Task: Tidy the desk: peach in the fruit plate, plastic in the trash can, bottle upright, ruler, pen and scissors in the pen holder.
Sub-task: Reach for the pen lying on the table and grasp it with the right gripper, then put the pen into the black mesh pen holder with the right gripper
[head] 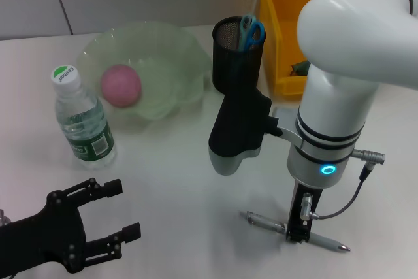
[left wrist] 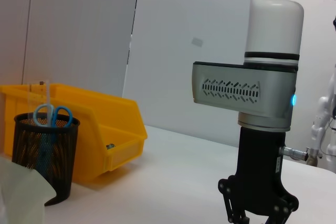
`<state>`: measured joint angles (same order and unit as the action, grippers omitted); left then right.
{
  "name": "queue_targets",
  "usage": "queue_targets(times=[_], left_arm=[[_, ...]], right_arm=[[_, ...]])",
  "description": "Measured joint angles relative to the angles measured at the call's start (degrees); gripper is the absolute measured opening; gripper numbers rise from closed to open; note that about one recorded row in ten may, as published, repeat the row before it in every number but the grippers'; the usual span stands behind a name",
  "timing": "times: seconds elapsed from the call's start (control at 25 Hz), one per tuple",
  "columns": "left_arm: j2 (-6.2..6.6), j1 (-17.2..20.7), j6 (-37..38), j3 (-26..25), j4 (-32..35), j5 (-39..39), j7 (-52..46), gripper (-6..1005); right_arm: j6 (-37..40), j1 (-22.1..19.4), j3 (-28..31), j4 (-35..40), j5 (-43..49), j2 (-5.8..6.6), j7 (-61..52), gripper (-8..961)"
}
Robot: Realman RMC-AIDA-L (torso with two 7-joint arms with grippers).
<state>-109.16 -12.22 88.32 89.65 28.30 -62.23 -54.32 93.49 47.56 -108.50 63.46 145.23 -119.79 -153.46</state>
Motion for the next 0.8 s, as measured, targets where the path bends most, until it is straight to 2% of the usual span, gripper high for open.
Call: queue_targets(times=[0.8], left_arm=[[0.06, 0.0, -0.1, -0.1, 0.0, 0.0, 0.0, 797]], right_arm=[[-0.1, 0.0, -0.1, -0.3, -0.1, 0.00, 0.4, 131]])
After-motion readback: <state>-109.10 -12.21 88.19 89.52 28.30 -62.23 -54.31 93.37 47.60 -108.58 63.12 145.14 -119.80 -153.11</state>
